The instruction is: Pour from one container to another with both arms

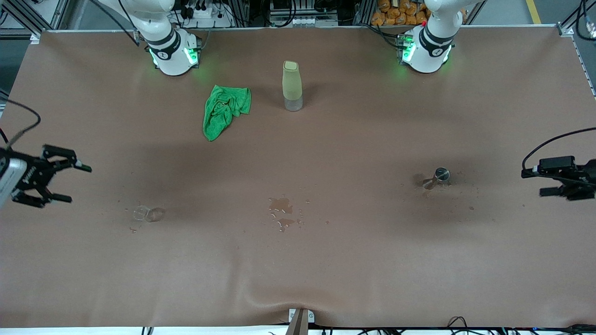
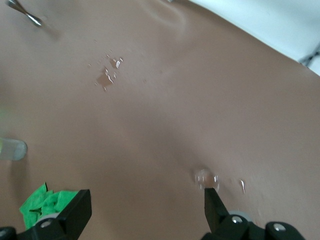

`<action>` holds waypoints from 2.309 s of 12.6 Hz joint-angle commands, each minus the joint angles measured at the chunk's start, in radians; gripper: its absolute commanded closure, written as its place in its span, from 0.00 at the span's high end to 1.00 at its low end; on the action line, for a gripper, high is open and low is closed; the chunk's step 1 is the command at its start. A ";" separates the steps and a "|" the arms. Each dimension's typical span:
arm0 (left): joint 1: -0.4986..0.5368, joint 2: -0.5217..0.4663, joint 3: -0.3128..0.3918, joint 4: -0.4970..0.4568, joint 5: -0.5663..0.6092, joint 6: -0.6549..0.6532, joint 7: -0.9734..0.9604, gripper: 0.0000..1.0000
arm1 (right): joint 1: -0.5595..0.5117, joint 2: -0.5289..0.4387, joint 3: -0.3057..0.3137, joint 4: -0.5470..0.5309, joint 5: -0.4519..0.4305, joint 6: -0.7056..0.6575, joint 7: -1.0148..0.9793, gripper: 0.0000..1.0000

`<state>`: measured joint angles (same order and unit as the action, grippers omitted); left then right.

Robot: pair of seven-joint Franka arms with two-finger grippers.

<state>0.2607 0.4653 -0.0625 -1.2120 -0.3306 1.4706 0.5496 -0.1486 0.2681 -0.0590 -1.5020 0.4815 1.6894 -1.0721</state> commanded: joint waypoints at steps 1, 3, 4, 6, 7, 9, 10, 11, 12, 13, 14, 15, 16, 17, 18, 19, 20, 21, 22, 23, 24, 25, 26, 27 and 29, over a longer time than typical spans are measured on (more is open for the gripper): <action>-0.124 -0.135 0.000 -0.040 0.262 0.020 -0.210 1.00 | 0.024 -0.130 -0.005 -0.092 -0.101 0.003 0.125 1.00; -0.194 -0.210 -0.011 -0.069 0.353 0.016 -0.326 1.00 | 0.107 -0.187 -0.066 -0.112 -0.179 0.003 0.264 1.00; -0.205 -0.233 -0.017 -0.083 0.358 0.010 -0.385 1.00 | 0.125 -0.210 -0.067 -0.113 -0.220 0.000 0.356 1.00; -0.202 -0.278 -0.023 -0.124 0.358 0.008 -0.410 1.00 | 0.135 -0.233 -0.055 -0.112 -0.241 -0.048 0.531 1.00; -0.199 -0.293 -0.023 -0.141 0.358 0.008 -0.410 1.00 | 0.142 -0.234 -0.055 -0.110 -0.247 -0.066 0.605 1.00; -0.196 -0.333 -0.023 -0.173 0.358 0.008 -0.410 1.00 | 0.141 -0.234 -0.042 -0.096 -0.314 -0.131 0.765 1.00; -0.196 -0.356 -0.025 -0.199 0.357 0.014 -0.412 1.00 | 0.136 -0.236 -0.029 -0.093 -0.322 -0.145 0.826 1.00; -0.193 -0.382 -0.025 -0.225 0.355 0.029 -0.410 1.00 | 0.130 -0.244 -0.025 -0.080 -0.324 -0.169 0.862 1.00; -0.183 -0.439 -0.029 -0.304 0.348 0.081 -0.412 1.00 | 0.124 -0.247 -0.028 -0.072 -0.324 -0.198 0.891 1.00; -0.179 -0.508 -0.049 -0.410 0.344 0.144 -0.415 1.00 | 0.124 -0.250 -0.036 -0.072 -0.325 -0.224 0.921 1.00; -0.181 -0.540 -0.052 -0.449 0.344 0.154 -0.440 1.00 | 0.124 -0.257 -0.038 -0.069 -0.330 -0.244 0.960 1.00; -0.181 -0.542 -0.053 -0.446 0.344 0.128 -0.497 1.00 | 0.124 -0.267 -0.038 -0.063 -0.354 -0.247 0.994 1.00; -0.186 -0.545 -0.053 -0.445 0.344 0.105 -0.546 1.00 | 0.129 -0.267 -0.035 -0.047 -0.392 -0.249 0.998 1.00; -0.192 -0.550 -0.053 -0.445 0.343 0.105 -0.583 1.00 | 0.130 -0.267 -0.035 -0.034 -0.400 -0.252 0.998 1.00; -0.199 -0.550 -0.053 -0.437 0.344 0.103 -0.586 1.00 | 0.132 -0.267 -0.035 -0.029 -0.406 -0.252 0.999 1.00; -0.201 -0.551 -0.051 -0.434 0.344 0.102 -0.591 1.00 | 0.136 -0.267 -0.033 -0.020 -0.438 -0.248 0.999 1.00; -0.201 -0.551 -0.046 -0.432 0.343 0.102 -0.577 1.00 | 0.136 -0.267 -0.027 -0.020 -0.472 -0.238 0.995 1.00; -0.201 -0.553 -0.043 -0.431 0.338 0.102 -0.576 1.00 | 0.138 -0.267 -0.025 -0.020 -0.481 -0.214 0.988 1.00; -0.201 -0.556 -0.043 -0.429 0.329 0.102 -0.576 1.00 | 0.139 -0.267 -0.024 -0.020 -0.485 -0.208 0.985 1.00; -0.202 -0.562 -0.043 -0.428 0.326 0.102 -0.577 1.00 | 0.139 -0.267 -0.024 -0.020 -0.485 -0.206 0.985 1.00; -0.201 -0.566 -0.043 -0.429 0.323 0.102 -0.577 1.00 | 0.141 -0.267 -0.022 -0.020 -0.485 -0.208 0.985 1.00; -0.201 -0.567 -0.043 -0.428 0.320 0.102 -0.580 1.00 | 0.146 -0.267 -0.024 -0.020 -0.486 -0.208 0.985 1.00; -0.201 -0.570 -0.043 -0.428 0.321 0.102 -0.582 1.00 | 0.149 -0.267 -0.024 -0.020 -0.488 -0.206 0.985 1.00; -0.201 -0.571 -0.043 -0.428 0.321 0.102 -0.582 1.00 | 0.153 -0.267 -0.024 -0.020 -0.497 -0.205 0.985 1.00; -0.202 -0.577 -0.043 -0.429 0.320 0.099 -0.582 1.00 | 0.190 -0.267 -0.033 -0.020 -0.514 -0.185 0.985 1.00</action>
